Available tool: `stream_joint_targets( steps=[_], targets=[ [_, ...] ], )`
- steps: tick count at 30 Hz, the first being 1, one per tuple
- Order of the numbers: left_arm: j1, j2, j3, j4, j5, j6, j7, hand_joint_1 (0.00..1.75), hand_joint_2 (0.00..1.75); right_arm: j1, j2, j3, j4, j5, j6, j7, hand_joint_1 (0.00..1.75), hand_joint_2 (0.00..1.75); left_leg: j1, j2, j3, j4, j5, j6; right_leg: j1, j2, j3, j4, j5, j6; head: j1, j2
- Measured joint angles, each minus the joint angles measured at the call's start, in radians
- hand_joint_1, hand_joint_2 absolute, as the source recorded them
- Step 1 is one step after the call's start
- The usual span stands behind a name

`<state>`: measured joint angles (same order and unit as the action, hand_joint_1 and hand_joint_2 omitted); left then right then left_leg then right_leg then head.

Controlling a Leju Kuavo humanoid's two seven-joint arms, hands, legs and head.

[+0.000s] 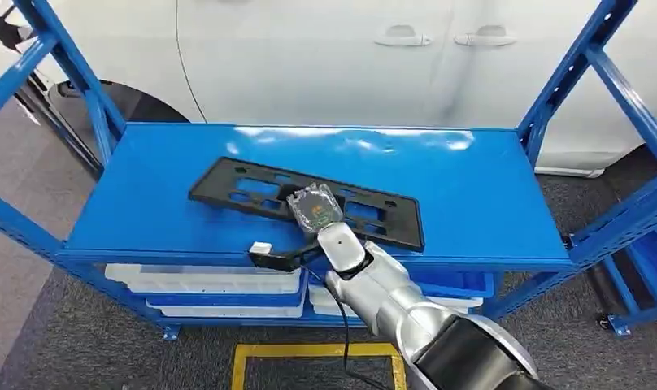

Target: Take the parts from the cabinet and place them on the table.

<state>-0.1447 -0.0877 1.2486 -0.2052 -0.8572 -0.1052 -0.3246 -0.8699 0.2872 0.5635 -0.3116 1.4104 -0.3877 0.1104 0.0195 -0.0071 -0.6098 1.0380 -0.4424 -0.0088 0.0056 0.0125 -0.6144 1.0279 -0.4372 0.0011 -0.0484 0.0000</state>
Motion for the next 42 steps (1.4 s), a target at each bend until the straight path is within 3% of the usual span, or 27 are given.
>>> stream_joint_targets(
  steps=[2,5,6,7,8,9,11,12,13,16,17,18,21,22,23,25,26,27,29,32,34,36,37,38,39,41,42],
  targets=[
    [0.001,0.0,0.0,0.0,0.0,-0.003,-0.003,0.0,0.0,-0.007,0.0,-0.029,-0.038,-0.035,-0.054,-0.041,1.75,1.75,0.006,0.0,0.003,-0.008,0.007,0.013,-0.004,-0.002,-0.006,0.018,-0.02,0.012,0.0,0.0],
    [0.006,0.0,0.0,0.0,0.0,-0.002,-0.012,0.0,0.0,0.006,-0.01,-0.093,-0.189,-0.127,-0.126,-0.144,1.75,1.75,0.003,0.001,0.0,-0.008,0.008,0.023,-0.008,-0.005,-0.095,0.215,-0.126,0.024,0.0,0.0],
    [0.009,0.0,0.0,0.0,-0.001,-0.002,-0.015,0.0,0.0,0.019,-0.013,-0.105,-0.227,-0.15,-0.123,-0.164,1.75,1.75,0.002,0.001,0.0,-0.007,0.007,0.023,-0.009,-0.005,-0.13,0.29,-0.149,0.026,0.0,0.0],
    [0.012,0.0,0.0,0.0,-0.002,-0.001,-0.019,0.0,0.0,0.046,-0.028,-0.129,-0.352,-0.21,-0.097,-0.201,1.75,1.75,0.002,0.0,0.002,-0.007,0.006,0.024,-0.009,-0.006,-0.144,0.317,-0.144,0.026,0.0,0.0],
    [0.014,0.0,0.0,0.0,-0.003,-0.001,-0.022,0.0,0.0,0.067,-0.038,-0.139,-0.413,-0.23,-0.088,-0.209,1.75,1.75,0.002,-0.002,0.003,-0.007,0.006,0.025,-0.009,-0.006,-0.137,0.298,-0.124,0.025,0.0,0.0],
    [0.017,0.0,0.0,0.0,-0.003,-0.001,-0.024,0.0,0.0,0.079,-0.045,-0.149,-0.478,-0.241,-0.077,-0.213,1.75,1.75,0.001,-0.004,0.005,-0.007,0.004,0.025,-0.009,-0.006,-0.11,0.236,-0.084,0.02,0.0,0.0],
    [0.017,0.0,0.0,0.0,-0.003,0.0,-0.026,0.0,0.0,0.093,-0.053,-0.165,-0.569,-0.25,-0.071,-0.216,1.75,1.75,0.0,-0.004,0.008,-0.007,0.002,0.022,-0.004,-0.006,-0.029,0.055,0.007,0.003,0.0,0.0],
    [0.017,-0.004,-0.001,0.0,-0.003,-0.001,-0.026,0.0,0.0,0.1,-0.058,-0.171,-0.619,-0.25,-0.069,-0.22,1.75,1.75,-0.001,-0.003,0.004,-0.008,0.001,0.02,0.001,-0.007,-0.008,0.01,0.003,-0.006,0.0,0.0],
    [0.016,-0.003,-0.001,0.0,-0.003,0.0,-0.026,0.0,0.0,0.103,-0.058,-0.173,-0.645,-0.25,-0.066,-0.221,1.75,1.75,-0.004,-0.002,0.001,-0.006,0.002,0.013,0.004,-0.007,-0.011,-0.003,0.006,-0.007,0.0,0.0],
    [0.016,-0.004,-0.001,0.0,0.0,-0.006,-0.045,0.0,0.0,0.136,-0.07,-0.19,-0.719,-0.363,-0.092,-0.304,1.75,1.75,-0.001,-0.001,0.005,-0.013,0.003,-0.002,0.008,-0.004,-0.011,-0.004,0.006,-0.014,0.0,0.0],
    [0.015,-0.003,-0.001,0.0,0.001,-0.014,-0.052,0.0,0.0,0.153,-0.077,-0.197,-0.763,-0.465,-0.061,-0.369,1.75,1.75,-0.003,0.001,0.001,-0.01,-0.004,-0.006,-0.005,-0.006,-0.002,-0.018,0.013,-0.021,0.0,0.0],
    [0.015,-0.005,-0.001,0.0,0.005,-0.023,-0.054,0.0,0.0,0.186,-0.092,-0.204,-0.834,-0.587,0.005,-0.433,1.75,1.75,-0.002,0.003,-0.001,0.008,-0.019,-0.01,-0.004,-0.008,0.005,-0.026,0.014,-0.021,-0.001,0.0],
    [0.015,-0.002,-0.002,0.0,0.019,-0.054,-0.064,0.0,0.0,0.312,-0.151,-0.229,-1.14,-1.251,0.331,-0.634,1.75,1.75,0.002,0.003,-0.093,0.22,-0.128,-0.018,-0.003,-0.019,0.009,-0.026,0.01,-0.03,-0.001,0.0],
    [0.016,0.001,-0.001,0.0,0.028,-0.061,-0.068,0.0,0.0,0.353,-0.157,-0.236,-1.207,-1.437,0.429,-0.678,1.75,1.75,0.002,0.003,-0.12,0.277,-0.142,-0.021,-0.003,-0.019,0.009,-0.024,0.008,-0.031,-0.001,0.0],
    [0.015,0.002,0.001,0.0,0.036,-0.067,-0.071,0.0,0.0,0.395,-0.159,-0.244,-1.271,-1.584,0.51,-0.696,1.75,1.75,0.002,0.003,-0.125,0.285,-0.132,-0.022,-0.004,-0.019,0.011,-0.024,0.006,-0.029,-0.001,0.0],
    [0.016,0.004,0.007,0.0,0.046,-0.069,-0.08,0.0,0.0,0.47,-0.165,-0.253,-1.383,-1.77,0.66,-0.684,1.75,1.75,0.004,0.004,-0.07,0.177,-0.059,-0.023,-0.006,-0.015,0.017,-0.021,-0.001,-0.025,-0.001,0.0],
    [0.017,0.006,0.01,0.0,0.047,-0.069,-0.08,0.0,0.0,0.499,-0.169,-0.248,-1.422,-1.786,0.731,-0.67,1.75,1.75,0.004,0.004,-0.023,0.084,-0.013,-0.022,-0.009,-0.011,0.02,-0.015,-0.003,-0.022,-0.001,0.0],
    [0.017,0.008,0.01,0.0,0.046,-0.067,-0.078,0.0,0.0,0.522,-0.172,-0.235,-1.444,-1.786,0.798,-0.667,1.75,1.75,0.004,0.003,0.008,0.012,-0.001,-0.018,-0.009,-0.006,0.019,-0.008,-0.008,-0.016,-0.001,0.0],
    [0.014,0.013,0.01,0.0,0.042,-0.062,-0.071,0.0,0.0,0.555,-0.185,-0.196,-1.461,-1.791,0.904,-0.676,1.75,1.75,-0.002,-0.001,0.017,0.001,-0.013,-0.004,-0.003,0.004,0.009,0.001,-0.007,-0.004,-0.001,0.0],
    [0.021,0.016,0.011,0.0,0.043,-0.051,-0.062,0.0,0.0,0.58,-0.205,-0.169,-1.48,-1.814,0.951,-0.667,1.75,1.75,0.003,-0.001,0.013,-0.006,-0.002,0.015,-0.002,0.004,0.006,0.0,-0.004,0.011,-0.001,0.0],
    [0.022,0.016,0.011,0.0,0.045,-0.044,-0.06,0.0,0.0,0.58,-0.218,-0.164,-1.49,-1.821,0.964,-0.662,1.75,1.75,0.004,0.001,0.006,-0.008,0.008,0.028,-0.009,-0.002,-0.011,0.051,-0.064,0.021,-0.001,0.0],
    [0.023,0.019,0.012,0.0,0.046,-0.04,-0.06,0.0,0.0,0.584,-0.23,-0.158,-1.498,-1.814,0.964,-0.652,1.75,1.75,0.002,0.002,-0.006,-0.008,0.016,0.034,-0.013,-0.003,-0.068,0.209,-0.162,0.028,-0.001,0.0],
    [0.024,0.021,0.012,0.0,0.046,-0.038,-0.058,0.0,0.0,0.587,-0.234,-0.156,-1.5,-1.807,0.963,-0.647,1.75,1.75,0.002,0.002,-0.013,-0.008,0.022,0.033,-0.014,-0.003,-0.088,0.271,-0.188,0.031,-0.001,0.0],
    [0.024,0.021,0.012,0.0,0.047,-0.038,-0.058,0.0,0.0,0.59,-0.238,-0.155,-1.501,-1.803,0.962,-0.646,1.75,1.75,0.002,0.002,-0.02,-0.008,0.028,0.033,-0.014,-0.004,-0.088,0.295,-0.191,0.031,-0.001,0.0],
    [0.026,0.022,0.013,0.0,0.047,-0.038,-0.057,0.0,0.0,0.59,-0.242,-0.153,-1.502,-1.803,0.961,-0.646,1.75,1.75,0.001,0.002,-0.028,-0.008,0.034,0.032,-0.014,-0.004,-0.065,0.271,-0.173,0.03,-0.001,0.0],
    [0.028,0.022,0.013,0.0,0.048,-0.039,-0.056,0.0,0.0,0.59,-0.248,-0.152,-1.504,-1.787,0.955,-0.649,1.75,1.75,0.001,0.001,-0.041,-0.008,0.046,0.028,-0.014,-0.005,0.033,0.125,-0.111,0.022,-0.001,0.0],
    [0.028,0.022,0.013,0.0,0.048,-0.039,-0.056,0.0,0.0,0.589,-0.249,-0.152,-1.508,-1.781,0.952,-0.653,1.75,1.75,0.001,-0.001,-0.046,-0.008,0.053,0.024,-0.011,-0.005,0.101,0.024,-0.088,0.013,-0.001,0.0]
  ],
)
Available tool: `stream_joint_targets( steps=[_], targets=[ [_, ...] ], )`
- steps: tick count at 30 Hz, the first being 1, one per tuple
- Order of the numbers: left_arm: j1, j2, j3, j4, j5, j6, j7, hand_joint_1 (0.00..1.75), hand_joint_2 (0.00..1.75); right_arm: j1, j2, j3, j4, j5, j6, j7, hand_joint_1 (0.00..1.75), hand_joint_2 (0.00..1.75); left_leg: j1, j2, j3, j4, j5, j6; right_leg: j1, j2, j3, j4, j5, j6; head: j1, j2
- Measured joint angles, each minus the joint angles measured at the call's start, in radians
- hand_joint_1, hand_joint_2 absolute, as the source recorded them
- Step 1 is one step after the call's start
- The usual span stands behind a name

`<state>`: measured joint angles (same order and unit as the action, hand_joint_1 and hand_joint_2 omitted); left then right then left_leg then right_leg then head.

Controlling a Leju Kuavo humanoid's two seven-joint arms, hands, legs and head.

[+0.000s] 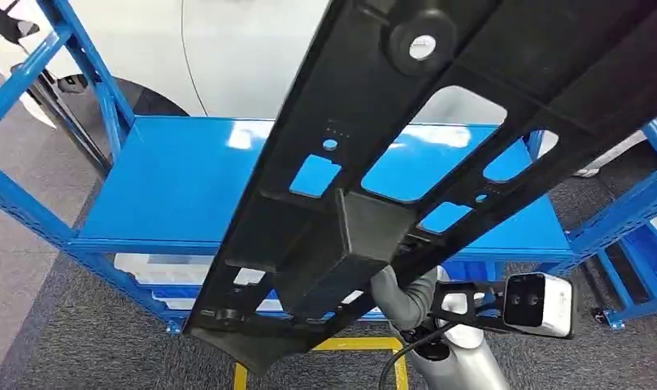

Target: Take the parts from the cabinet and place them on the table.

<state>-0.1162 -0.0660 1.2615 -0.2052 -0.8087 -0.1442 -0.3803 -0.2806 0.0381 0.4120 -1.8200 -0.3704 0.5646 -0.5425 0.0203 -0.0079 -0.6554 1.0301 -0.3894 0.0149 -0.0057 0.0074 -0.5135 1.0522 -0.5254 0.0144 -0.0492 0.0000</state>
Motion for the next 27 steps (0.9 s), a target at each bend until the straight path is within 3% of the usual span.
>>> stream_joint_targets(
  steps=[1,2,4,5,6,7,8,9,10,11,12,13,14,15,16,17,19,21,23,24,25,26,27],
  targets=[
    [0.001,-0.001,0.0,0.0,0.0,-0.001,0.0,0.0,0.0,-0.002,-0.001,0.0,-0.005,0.011,-0.008,-0.006,1.75,1.75,0.001,0.0,-0.003,0.0,0.007,-0.004,0.004,-0.001,0.025,-0.056,-0.022,-0.007,0.0,0.0],
    [0.002,-0.002,0.0,0.0,0.0,-0.001,0.0,0.0,0.0,-0.001,-0.002,0.0,-0.01,0.021,-0.014,-0.014,1.75,1.75,0.0,0.001,-0.001,-0.005,0.013,-0.012,0.012,0.0,0.023,-0.048,0.007,-0.005,0.0,0.0],
    [0.003,-0.001,0.0,0.0,0.0,-0.001,0.0,0.0,0.0,0.0,-0.006,0.0,-0.01,0.026,-0.019,-0.031,1.75,1.75,0.005,0.001,-0.001,-0.01,0.027,-0.026,0.017,0.0,0.015,-0.05,0.01,-0.015,0.0,0.0],
    [0.004,-0.001,0.0,0.0,0.0,0.0,0.0,0.0,0.0,0.002,-0.007,0.0,-0.012,0.026,-0.02,-0.035,1.75,1.75,0.002,-0.001,0.0,-0.019,0.038,-0.034,0.016,-0.001,0.011,-0.056,0.021,-0.023,0.0,0.0],
    [0.004,0.002,0.0,0.0,0.0,0.001,0.0,0.0,0.0,0.002,-0.008,0.0,-0.013,0.026,-0.02,-0.039,1.75,1.75,0.005,0.001,-0.006,-0.013,0.032,-0.036,0.002,-0.004,0.009,-0.069,0.038,-0.03,0.0,0.0],
    [0.006,0.001,0.0,0.0,0.0,0.002,0.002,0.0,0.0,0.002,-0.008,0.0,-0.013,0.024,-0.02,-0.045,1.75,1.75,0.004,0.002,-0.017,0.008,-0.011,-0.038,0.004,-0.006,0.0,-0.074,0.05,-0.035,0.0,0.0],
    [0.007,0.001,0.0,0.0,0.0,0.004,0.007,0.0,0.0,0.003,-0.008,-0.002,-0.015,0.022,-0.02,-0.048,1.75,1.75,0.005,0.002,-0.036,0.067,-0.075,-0.039,0.004,-0.008,-0.012,-0.074,0.058,-0.044,0.0,0.0],
    [0.006,0.002,0.0,0.0,0.0,0.007,0.012,0.0,0.0,0.004,-0.01,-0.005,-0.016,0.021,-0.02,-0.053,1.75,1.75,0.005,0.002,-0.056,0.145,-0.134,-0.042,0.005,-0.008,-0.023,-0.073,0.067,-0.043,0.0,0.0],
    [0.006,0.005,0.0,0.0,0.0,0.01,0.014,0.0,0.0,0.007,-0.012,-0.007,-0.016,0.019,-0.02,-0.056,1.75,1.75,0.005,0.002,-0.071,0.216,-0.174,-0.045,0.006,-0.01,-0.034,-0.072,0.075,-0.044,0.0,0.0],
    [0.007,0.006,0.0,0.0,0.0,0.012,0.018,0.0,0.0,0.01,-0.013,-0.01,-0.016,0.015,-0.02,-0.059,1.75,1.75,0.005,0.002,-0.078,0.27,-0.186,-0.048,0.007,-0.011,-0.046,-0.07,0.084,-0.044,0.0,0.0],
    [0.007,0.008,0.0,0.0,0.0,0.013,0.021,0.0,0.0,0.014,-0.015,-0.011,-0.016,0.011,-0.021,-0.062,1.75,1.75,0.005,0.003,-0.068,0.287,-0.169,-0.049,0.008,-0.012,-0.06,-0.066,0.092,-0.043,0.0,0.0],
    [0.007,0.009,0.001,0.0,0.0,0.015,0.023,0.0,0.0,0.019,-0.016,-0.013,-0.016,0.008,-0.02,-0.066,1.75,1.75,0.005,0.003,-0.036,0.261,-0.137,-0.05,0.007,-0.012,-0.075,-0.062,0.099,-0.04,0.0,0.0],
    [0.006,0.01,0.0,0.0,0.0,0.016,0.026,0.0,0.0,0.023,-0.017,-0.016,-0.016,0.005,-0.019,-0.071,1.75,1.75,0.005,0.003,0.015,0.197,-0.103,-0.049,0.007,-0.012,-0.088,-0.055,0.104,-0.036,0.0,0.0],
    [0.006,0.012,0.001,0.0,0.0,0.019,0.031,0.0,0.0,0.027,-0.017,-0.02,-0.016,0.005,-0.016,-0.079,1.75,1.75,0.005,0.003,0.088,0.097,-0.086,-0.046,0.006,-0.012,-0.101,-0.046,0.108,-0.031,0.0,0.0],
    [0.005,0.013,0.0,0.0,0.0,0.021,0.031,0.0,0.0,0.03,-0.017,-0.022,-0.017,0.005,-0.013,-0.085,1.75,1.75,0.005,0.003,0.136,0.028,-0.112,-0.042,0.006,-0.012,-0.106,-0.038,0.11,-0.028,0.0,0.0],
    [0.004,0.014,0.001,0.0,0.001,0.023,0.032,0.0,0.0,0.033,-0.019,-0.028,-0.018,0.005,-0.012,-0.092,1.75,1.75,-0.002,0.0,0.164,-0.02,-0.128,-0.036,0.012,-0.014,-0.115,-0.03,0.112,-0.024,0.0,0.0],
    [0.006,0.015,0.002,0.0,0.001,0.027,0.034,0.0,0.0,0.04,-0.022,-0.036,-0.018,0.006,-0.01,-0.097,1.75,1.75,-0.005,-0.001,0.146,-0.013,-0.122,-0.025,0.009,-0.014,-0.119,-0.032,0.127,-0.01,0.0,0.0],
    [0.011,0.016,0.004,0.0,0.0,0.028,0.037,0.0,0.0,0.047,-0.026,-0.04,-0.018,0.015,-0.012,-0.106,1.75,1.75,-0.001,0.004,0.137,-0.021,-0.102,-0.006,0.009,-0.009,-0.128,-0.033,0.134,0.003,0.0,0.0],
    [0.01,0.016,0.004,0.0,-0.002,0.028,0.04,0.0,0.0,0.05,-0.029,-0.045,-0.018,0.025,-0.016,-0.119,1.75,1.75,0.0,0.007,0.129,-0.022,-0.092,0.001,0.003,-0.008,-0.138,-0.014,0.101,0.01,0.0,0.0],
    [0.01,0.016,0.004,0.0,-0.002,0.028,0.042,0.0,0.0,0.05,-0.032,-0.051,-0.018,0.036,-0.019,-0.128,1.75,1.75,0.0,0.008,0.118,-0.022,-0.083,0.01,0.002,-0.008,-0.158,0.038,0.044,0.014,0.0,0.0],
    [0.01,0.016,0.004,0.0,-0.005,0.028,0.043,0.0,0.0,0.05,-0.034,-0.057,-0.018,0.047,-0.025,-0.137,1.75,1.75,-0.001,0.009,0.107,-0.021,-0.073,0.012,0.0,-0.008,-0.183,0.115,-0.013,0.018,0.0,0.0],
    [0.01,0.016,0.004,0.0,-0.007,0.027,0.044,0.0,0.0,0.05,-0.035,-0.062,-0.019,0.05,-0.028,-0.141,1.75,1.75,-0.001,0.009,0.094,-0.021,-0.064,0.013,-0.001,-0.008,-0.206,0.195,-0.057,0.021,0.0,0.0],
    [0.01,0.016,0.004,0.0,-0.009,0.027,0.045,0.0,0.0,0.05,-0.037,-0.065,-0.019,0.05,-0.03,-0.142,1.75,1.75,-0.001,0.009,0.081,-0.019,-0.056,0.012,-0.002,-0.008,-0.218,0.251,-0.076,0.023,0.0,0.0]
  ],
)
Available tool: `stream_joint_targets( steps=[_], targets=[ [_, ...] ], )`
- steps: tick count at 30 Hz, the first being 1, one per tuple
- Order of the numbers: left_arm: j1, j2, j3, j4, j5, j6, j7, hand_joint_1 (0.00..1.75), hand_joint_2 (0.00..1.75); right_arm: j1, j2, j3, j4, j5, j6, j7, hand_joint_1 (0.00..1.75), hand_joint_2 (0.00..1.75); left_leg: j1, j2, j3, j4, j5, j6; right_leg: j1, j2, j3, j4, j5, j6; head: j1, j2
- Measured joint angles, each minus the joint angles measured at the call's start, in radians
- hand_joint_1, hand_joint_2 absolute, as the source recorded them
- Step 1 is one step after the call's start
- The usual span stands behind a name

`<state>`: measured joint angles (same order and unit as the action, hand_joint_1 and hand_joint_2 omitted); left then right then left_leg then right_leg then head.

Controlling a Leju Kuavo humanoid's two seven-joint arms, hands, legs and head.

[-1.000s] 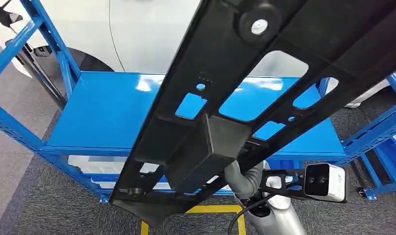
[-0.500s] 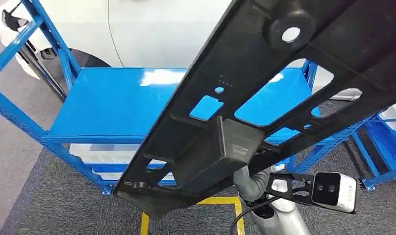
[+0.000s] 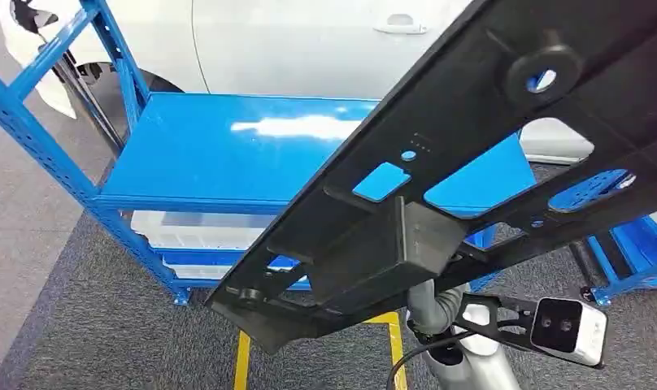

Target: Take the parts from the cabinet and place them on the table.

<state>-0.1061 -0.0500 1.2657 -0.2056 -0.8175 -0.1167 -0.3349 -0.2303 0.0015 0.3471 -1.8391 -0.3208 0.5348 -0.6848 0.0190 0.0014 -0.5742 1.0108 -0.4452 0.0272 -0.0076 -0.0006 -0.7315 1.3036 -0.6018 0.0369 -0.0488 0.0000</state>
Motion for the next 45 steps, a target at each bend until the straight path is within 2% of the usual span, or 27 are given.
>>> stream_joint_targets(
  steps=[2,4,5,6,10,11,14,15,16,17,19,20,21,25,26,28,30,32,33,35,36,37,40,41,42,43,45],
  targets=[
    [0.0,0.0,0.0,0.0,-0.002,0.0,0.003,0.0,0.0,0.002,-0.001,-0.004,-0.002,0.0,0.0,0.003,1.75,1.75,0.0,0.0,-0.025,0.003,0.016,-0.003,-0.002,0.0,0.034,-0.005,0.035,0.0,0.0,0.0],
    [0.0,0.0,0.0,0.0,-0.002,-0.003,0.003,0.0,0.0,0.001,-0.002,-0.004,-0.007,-0.001,0.006,0.009,1.75,1.75,0.0,-0.001,-0.045,0.008,0.03,-0.008,-0.002,0.0,0.145,-0.151,0.099,-0.008,0.0,0.0],
    [-0.001,0.0,0.0,0.0,-0.004,-0.003,0.003,0.0,0.0,-0.001,-0.002,-0.004,-0.008,-0.004,0.012,0.01,1.75,1.75,0.0,-0.001,-0.048,0.01,0.037,-0.012,0.0,0.001,0.212,-0.24,0.101,-0.017,0.0,0.0],
    [-0.001,0.0,0.0,0.0,-0.004,-0.005,0.002,0.0,0.0,-0.005,-0.002,-0.003,-0.01,-0.008,0.023,0.013,1.75,1.75,-0.004,-0.002,-0.055,0.011,0.043,-0.019,0.008,0.0,0.25,-0.308,0.08,-0.023,0.0,0.0],
    [0.0,0.002,0.0,0.0,-0.005,-0.006,-0.001,0.0,0.0,-0.007,-0.002,-0.003,-0.01,-0.011,0.042,0.013,1.75,1.75,-0.004,-0.002,-0.056,-0.004,0.075,-0.046,0.01,0.0,0.233,-0.319,0.106,-0.043,0.0,0.0],
    [0.001,0.006,0.0,0.0,-0.004,-0.006,-0.002,0.0,0.0,-0.008,-0.002,-0.003,-0.01,-0.011,0.045,0.013,1.75,1.75,0.002,-0.003,-0.065,0.011,0.05,-0.047,0.004,-0.008,0.228,-0.327,0.122,-0.05,0.0,0.0],
    [0.001,0.013,0.0,0.0,-0.002,-0.006,-0.003,0.0,0.0,-0.008,-0.002,-0.003,-0.01,-0.013,0.053,0.011,1.75,1.75,0.003,-0.002,-0.123,0.199,-0.119,-0.054,0.006,-0.007,0.191,-0.326,0.151,-0.064,0.0,0.0],
    [0.0,0.017,0.0,0.0,-0.002,-0.006,-0.004,0.0,0.0,-0.007,-0.002,-0.003,-0.008,-0.013,0.055,0.011,1.75,1.75,0.003,-0.002,-0.134,0.265,-0.147,-0.057,0.007,-0.008,0.177,-0.324,0.161,-0.065,0.0,0.0],
    [0.0,0.018,0.0,0.0,-0.002,-0.006,-0.004,0.0,0.0,-0.007,-0.002,-0.003,-0.007,-0.013,0.056,0.011,1.75,1.75,0.003,-0.002,-0.133,0.299,-0.141,-0.059,0.008,-0.009,0.163,-0.321,0.169,-0.064,0.0,0.0],
    [0.0,0.018,0.0,0.0,-0.002,-0.006,-0.004,0.0,0.0,-0.007,-0.002,-0.003,-0.007,-0.013,0.055,0.011,1.75,1.75,0.003,-0.002,-0.113,0.294,-0.111,-0.06,0.008,-0.009,0.147,-0.316,0.178,-0.062,0.0,0.0],
    [-0.001,0.019,0.0,0.0,0.0,-0.003,-0.003,0.0,0.0,-0.007,-0.002,-0.003,-0.007,-0.014,0.055,0.008,1.75,1.75,0.003,-0.002,-0.024,0.184,-0.044,-0.059,0.006,-0.008,0.116,-0.3,0.19,-0.056,0.0,0.0],
    [-0.003,0.021,0.0,0.0,0.001,0.0,-0.003,0.0,0.0,-0.007,-0.002,-0.003,-0.007,-0.017,0.055,0.007,1.75,1.75,0.004,-0.002,0.042,0.095,-0.04,-0.056,0.006,-0.008,0.106,-0.29,0.194,-0.051,0.0,0.0],
    [-0.007,0.021,0.0,0.0,0.004,0.002,-0.003,0.0,0.0,-0.007,-0.001,-0.004,-0.007,-0.021,0.058,0.006,1.75,1.75,-0.002,-0.003,0.091,0.018,-0.077,-0.053,0.013,-0.008,0.093,-0.281,0.197,-0.046,0.0,0.0],
    [-0.001,0.023,0.002,-0.001,0.01,0.01,0.0,0.0,0.0,-0.007,0.003,-0.004,-0.007,-0.027,0.067,0.004,1.75,1.75,-0.004,-0.006,0.073,0.002,-0.068,-0.022,0.012,-0.01,0.086,-0.278,0.226,-0.02,0.0,0.0],
    [-0.002,0.023,0.003,-0.001,0.01,0.01,0.0,0.0,0.0,-0.006,0.003,-0.004,-0.006,-0.027,0.068,0.004,1.75,1.75,0.001,0.002,0.066,0.0,-0.056,-0.015,0.005,-0.005,0.08,-0.27,0.213,-0.016,0.0,0.0],
    [-0.004,0.023,0.004,-0.001,0.01,0.01,0.0,0.0,0.0,-0.006,0.003,-0.004,-0.006,-0.028,0.071,0.006,1.75,1.75,0.0,0.002,0.042,0.0,-0.034,-0.003,0.003,-0.003,0.045,-0.181,0.098,-0.008,0.0,0.0],
    [-0.003,0.023,0.006,-0.001,0.009,0.01,-0.001,0.0,0.0,0.002,0.003,-0.008,-0.006,-0.031,0.074,0.007,1.75,1.75,-0.003,0.003,0.01,0.002,-0.011,-0.001,0.001,-0.003,0.013,-0.032,0.003,-0.002,0.0,0.0],
    [-0.003,0.023,0.006,-0.001,0.006,0.009,-0.002,0.0,0.0,0.012,0.003,-0.015,-0.006,-0.034,0.075,0.007,1.75,1.75,-0.003,0.003,-0.019,0.006,0.008,-0.002,0.001,-0.003,0.028,0.012,0.028,-0.002,0.0,0.0],
    [-0.003,0.023,0.006,-0.001,0.003,0.008,-0.003,0.0,0.0,0.015,0.003,-0.02,-0.006,-0.034,0.078,0.006,1.75,1.75,-0.004,0.003,-0.033,0.008,0.016,-0.004,0.001,-0.003,0.063,-0.021,0.066,-0.005,0.0,0.0],
    [-0.003,0.023,0.006,-0.001,-0.001,0.007,-0.004,0.0,0.0,0.018,0.003,-0.025,-0.008,-0.028,0.083,0.002,1.75,1.75,-0.007,0.002,-0.053,0.011,0.033,-0.008,0.007,-0.002,0.181,-0.177,0.115,-0.022,0.0,0.0],
    [-0.003,0.021,0.006,-0.001,-0.001,0.007,-0.004,0.0,0.0,0.017,0.003,-0.027,-0.01,-0.026,0.084,0.002,1.75,1.75,-0.007,0.002,-0.057,0.012,0.04,-0.012,0.011,-0.002,0.233,-0.261,0.085,-0.034,0.0,0.0],
    [-0.004,0.02,0.006,-0.001,-0.001,0.007,-0.005,0.0,0.0,0.018,0.003,-0.028,-0.013,-0.024,0.087,0.001,1.75,1.75,-0.008,0.002,-0.06,0.011,0.044,-0.018,0.013,-0.003,0.262,-0.316,0.067,-0.036,0.0,0.0],
    [-0.004,0.02,0.006,-0.001,-0.003,0.006,-0.011,0.0,0.0,0.021,0.003,-0.031,-0.015,-0.026,0.092,0.001,1.75,1.75,-0.002,0.004,-0.058,-0.003,0.068,-0.039,0.022,-0.003,0.251,-0.318,0.083,-0.053,0.0,0.0],
    [-0.004,0.022,0.006,-0.001,-0.001,0.006,-0.013,0.0,0.0,0.021,0.003,-0.031,-0.015,-0.026,0.094,0.003,1.75,1.75,-0.007,0.004,-0.06,-0.004,0.07,-0.044,0.008,-0.004,0.252,-0.333,0.102,-0.06,0.0,0.0],
    [-0.003,0.021,0.006,-0.001,0.002,0.006,-0.013,0.0,0.0,0.019,0.006,-0.031,-0.015,-0.026,0.095,0.005,1.75,1.75,-0.003,0.002,-0.071,0.014,0.042,-0.047,0.009,-0.008,0.246,-0.339,0.113,-0.064,0.0,0.0],
    [-0.003,0.021,0.006,-0.001,0.005,0.009,-0.011,0.0,0.0,0.019,0.01,-0.03,-0.015,-0.027,0.095,0.009,1.75,1.75,-0.003,0.002,-0.091,0.07,-0.016,-0.048,0.008,-0.007,0.236,-0.339,0.121,-0.069,0.0,0.0],
    [-0.003,0.023,0.007,-0.001,0.01,0.015,-0.011,0.0,0.0,0.02,0.013,-0.031,-0.015,-0.027,0.093,0.016,1.75,1.75,-0.001,0.002,-0.14,0.225,-0.107,-0.057,0.01,-0.008,0.219,-0.336,0.133,-0.071,0.0,0.0]
  ],
)
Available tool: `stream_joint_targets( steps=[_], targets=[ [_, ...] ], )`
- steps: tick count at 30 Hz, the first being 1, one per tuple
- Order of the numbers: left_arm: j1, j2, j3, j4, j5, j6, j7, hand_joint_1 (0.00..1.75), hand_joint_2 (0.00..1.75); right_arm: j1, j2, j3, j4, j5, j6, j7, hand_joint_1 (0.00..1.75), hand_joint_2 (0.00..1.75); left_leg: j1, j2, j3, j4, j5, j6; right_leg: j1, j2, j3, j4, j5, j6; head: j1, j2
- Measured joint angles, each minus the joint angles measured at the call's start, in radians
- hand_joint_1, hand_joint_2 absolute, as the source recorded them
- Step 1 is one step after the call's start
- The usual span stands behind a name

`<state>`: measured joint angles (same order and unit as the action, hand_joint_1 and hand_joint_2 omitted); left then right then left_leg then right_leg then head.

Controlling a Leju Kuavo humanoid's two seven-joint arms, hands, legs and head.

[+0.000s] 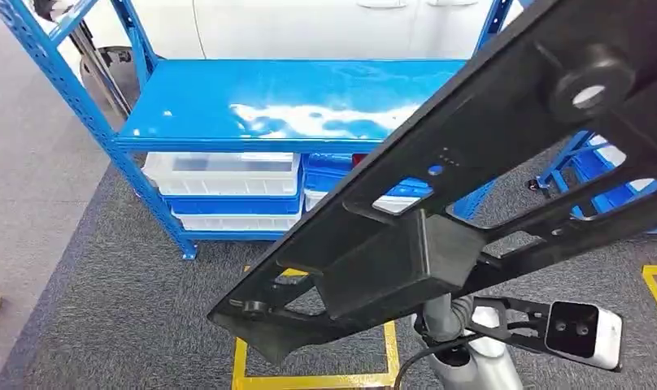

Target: Take the parts from the cabinet and place them on the table.

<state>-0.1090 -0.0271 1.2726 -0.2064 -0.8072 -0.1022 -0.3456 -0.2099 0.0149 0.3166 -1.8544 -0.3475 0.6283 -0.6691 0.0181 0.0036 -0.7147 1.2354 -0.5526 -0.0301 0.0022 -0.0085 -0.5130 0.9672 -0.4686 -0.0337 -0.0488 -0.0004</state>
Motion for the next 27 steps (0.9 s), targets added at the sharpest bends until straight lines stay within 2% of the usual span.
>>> stream_joint_targets(
  steps=[1,2,3,4,5,6,7,8,10,11,12,13,15,16,17,18,19,20,21,22,24,26,27],
  targets=[
    [0.0,0.001,0.001,0.0,0.001,0.001,0.002,0.0,0.0,0.0,0.001,0.0,0.0,0.001,-0.001,0.005,1.75,1.75,0.0,0.0,-0.016,0.062,-0.014,-0.004,0.0,-0.001,-0.01,0.003,0.006,0.001,0.0,0.0],
    [0.001,0.001,0.002,0.0,0.004,0.003,0.003,0.0,0.0,0.0,0.002,0.0,0.0,0.001,-0.003,0.006,1.75,1.75,0.001,0.0,-0.012,0.076,-0.002,-0.007,0.0,-0.002,-0.019,0.007,0.01,0.003,0.0,0.0],
    [0.001,0.001,0.002,0.0,0.005,0.003,0.003,0.0,0.0,0.0,0.002,0.0,0.0,0.001,-0.004,0.007,1.75,1.75,0.002,0.0,0.016,0.044,0.022,-0.008,0.0,-0.001,-0.027,0.011,0.013,0.005,0.0,0.0],
    [0.001,0.001,0.003,0.0,0.006,0.003,0.005,0.0,0.0,0.0,0.003,0.0,0.0,0.0,-0.008,0.008,1.75,1.75,0.004,0.0,0.069,-0.031,0.053,-0.008,-0.002,-0.001,-0.033,0.018,0.014,0.007,0.0,0.0],
    [0.0,0.001,0.003,0.0,0.006,0.003,0.006,0.0,0.0,-0.001,0.003,0.0,0.0,-0.001,-0.01,0.007,1.75,1.75,0.005,0.001,0.133,-0.131,0.082,-0.008,-0.003,-0.002,-0.039,0.027,0.013,0.009,0.0,0.0],
    [-0.001,0.002,0.003,0.0,0.006,0.003,0.008,0.0,0.0,-0.002,0.003,0.0,0.0,-0.003,-0.013,0.005,1.75,1.75,0.006,0.0,0.179,-0.216,0.073,-0.005,-0.004,-0.003,-0.045,0.037,0.011,0.014,0.0,0.0],
    [-0.002,0.001,0.003,0.0,0.005,0.003,0.009,0.0,0.0,-0.002,0.003,-0.001,-0.001,-0.006,-0.014,0.002,1.75,1.75,-0.002,-0.002,0.19,-0.217,0.071,0.005,0.002,-0.002,-0.054,0.041,0.012,0.02,0.0,0.0],
    [0.0,0.001,0.003,0.0,0.006,0.003,0.011,0.0,0.0,-0.003,0.003,-0.001,-0.001,-0.008,-0.016,0.002,1.75,1.75,-0.003,-0.003,0.179,-0.213,0.078,0.012,0.003,-0.002,-0.053,0.044,0.014,0.026,0.0,0.0],
    [0.0,0.001,0.004,0.0,0.006,0.003,0.014,0.0,0.0,-0.004,0.003,-0.01,-0.001,-0.015,-0.013,-0.003,1.75,1.75,-0.003,-0.004,0.174,-0.218,0.074,0.024,0.003,-0.002,-0.058,0.045,0.02,0.036,0.0,0.0],
    [0.0,0.0,0.004,0.0,0.006,0.003,0.016,0.0,0.0,-0.004,0.003,-0.014,-0.001,-0.018,-0.009,-0.005,1.75,1.75,0.002,-0.002,0.172,-0.224,0.08,0.034,0.004,0.001,-0.062,0.048,0.02,0.041,0.0,0.0],
    [0.0,-0.001,0.004,0.0,0.006,0.003,0.017,0.0,0.0,-0.002,0.003,-0.019,-0.001,-0.018,-0.005,-0.01,1.75,1.75,0.004,0.004,0.17,-0.225,0.085,0.041,-0.001,0.005,-0.069,0.064,0.004,0.047,0.0,0.0],
    [0.0,-0.001,0.004,0.0,0.005,0.003,0.017,0.0,0.0,-0.003,0.003,-0.024,-0.002,-0.014,0.0,-0.015,1.75,1.75,0.003,0.006,0.166,-0.225,0.088,0.046,-0.001,0.005,-0.089,0.11,-0.032,0.054,0.0,0.0],
    [0.001,-0.001,0.004,0.0,0.003,0.006,0.02,0.0,0.0,0.002,0.001,-0.034,-0.003,-0.003,0.003,-0.024,1.75,1.75,0.0,0.015,0.158,-0.225,0.092,0.052,-0.006,0.006,-0.158,0.263,-0.111,0.063,0.0,0.0],
    [0.002,0.0,0.004,0.0,0.003,0.006,0.021,0.0,0.0,0.006,0.0,-0.041,-0.003,0.007,0.003,-0.025,1.75,1.75,-0.001,0.021,0.154,-0.223,0.093,0.053,-0.007,0.006,-0.188,0.332,-0.135,0.066,0.0,0.0],
    [0.003,0.0,0.005,0.0,0.003,0.007,0.023,0.0,0.0,0.008,0.0,-0.046,-0.003,0.014,0.004,-0.025,1.75,1.75,-0.002,0.027,0.152,-0.222,0.094,0.053,-0.008,0.006,-0.197,0.354,-0.133,0.066,0.0,0.0],
    [0.003,0.0,0.006,0.0,0.003,0.009,0.023,0.0,0.0,0.009,0.0,-0.051,-0.003,0.021,0.009,-0.026,1.75,1.75,-0.002,0.034,0.151,-0.221,0.094,0.053,-0.008,0.006,-0.183,0.33,-0.109,0.064,0.0,0.0],
    [0.003,0.0,0.006,0.0,0.005,0.012,0.025,0.0,0.0,0.008,0.0,-0.056,-0.003,0.032,0.013,-0.026,1.75,1.75,-0.003,0.041,0.151,-0.22,0.094,0.053,-0.008,0.004,-0.15,0.269,-0.072,0.06,0.0,0.0],
    [0.002,0.001,0.007,0.0,0.006,0.015,0.026,0.0,0.0,0.007,0.0,-0.06,-0.003,0.046,0.016,-0.027,1.75,1.75,-0.005,0.047,0.153,-0.22,0.093,0.052,-0.006,-0.005,-0.105,0.183,-0.029,0.053,0.0,0.0],
    [0.002,0.0,0.008,0.0,0.006,0.017,0.027,0.0,0.0,0.005,0.0,-0.068,-0.003,0.059,0.016,-0.027,1.75,1.75,-0.007,0.054,0.155,-0.22,0.093,0.051,0.0,-0.037,-0.056,0.09,0.009,0.04,0.0,0.0],
    [0.003,0.0,0.008,0.0,0.006,0.019,0.027,0.0,0.0,0.001,0.0,-0.072,-0.003,0.064,0.015,-0.027,1.75,1.75,-0.012,0.061,0.154,-0.218,0.092,0.046,0.013,-0.074,-0.041,0.053,-0.003,0.033,0.0,0.0],
    [0.005,0.003,0.011,0.0,0.01,0.022,0.03,0.0,0.0,-0.004,0.002,-0.074,-0.003,0.069,0.013,-0.027,1.75,1.75,-0.013,0.079,0.15,-0.216,0.094,0.034,0.017,-0.056,-0.051,0.048,0.002,0.025,0.0,0.0],
    [0.001,0.004,0.012,0.0,0.016,0.022,0.032,0.0,0.0,-0.005,0.002,-0.081,-0.006,0.087,-0.001,-0.026,1.75,1.75,-0.015,0.099,0.154,-0.221,0.096,0.026,0.014,-0.036,-0.054,0.041,0.01,0.016,0.0,0.0],
    [-0.002,0.007,0.013,-0.002,0.019,0.024,0.032,0.0,0.0,-0.006,0.003,-0.082,-0.009,0.093,-0.007,-0.025,1.75,1.75,-0.011,0.082,0.15,-0.213,0.084,0.02,0.002,-0.029,-0.048,0.031,0.019,0.012,0.0,0.0]
  ],
)
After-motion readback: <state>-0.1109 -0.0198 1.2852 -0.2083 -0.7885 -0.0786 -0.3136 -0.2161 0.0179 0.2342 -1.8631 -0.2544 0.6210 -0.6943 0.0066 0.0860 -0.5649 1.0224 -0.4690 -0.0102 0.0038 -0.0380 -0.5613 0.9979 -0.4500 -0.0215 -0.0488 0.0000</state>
